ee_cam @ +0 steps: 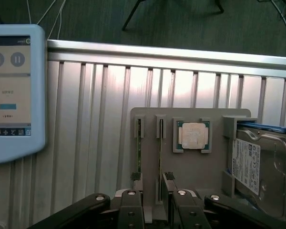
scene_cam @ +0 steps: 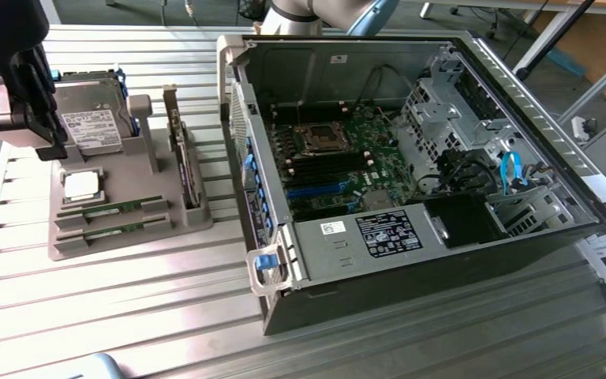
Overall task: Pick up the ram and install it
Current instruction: 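Pick up the ram and move it above insertion slot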
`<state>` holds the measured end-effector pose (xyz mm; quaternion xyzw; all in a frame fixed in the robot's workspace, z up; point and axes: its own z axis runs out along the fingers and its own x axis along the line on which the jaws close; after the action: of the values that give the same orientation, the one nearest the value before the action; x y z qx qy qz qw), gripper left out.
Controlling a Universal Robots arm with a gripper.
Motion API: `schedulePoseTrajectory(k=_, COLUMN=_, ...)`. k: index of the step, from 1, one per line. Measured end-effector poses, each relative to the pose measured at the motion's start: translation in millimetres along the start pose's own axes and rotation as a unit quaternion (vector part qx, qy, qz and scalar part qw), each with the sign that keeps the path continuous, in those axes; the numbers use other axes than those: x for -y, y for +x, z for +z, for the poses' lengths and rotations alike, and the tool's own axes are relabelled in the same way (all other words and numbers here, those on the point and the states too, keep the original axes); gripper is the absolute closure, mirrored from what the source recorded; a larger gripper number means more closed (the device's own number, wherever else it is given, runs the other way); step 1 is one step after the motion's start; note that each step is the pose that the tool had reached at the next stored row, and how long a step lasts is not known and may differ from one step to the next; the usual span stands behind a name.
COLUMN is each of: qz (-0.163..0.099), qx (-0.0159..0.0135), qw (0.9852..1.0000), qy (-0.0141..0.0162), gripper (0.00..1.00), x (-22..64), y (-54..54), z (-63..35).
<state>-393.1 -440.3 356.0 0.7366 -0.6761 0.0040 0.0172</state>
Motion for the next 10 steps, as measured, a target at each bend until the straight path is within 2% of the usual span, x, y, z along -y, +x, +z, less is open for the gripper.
schedulePoseTrajectory(k=10, qz=-0.006, qx=-0.0004, qw=1.0, qy=0.0001, gripper=0.7, x=0.0, y=-0.1, z=2.6)
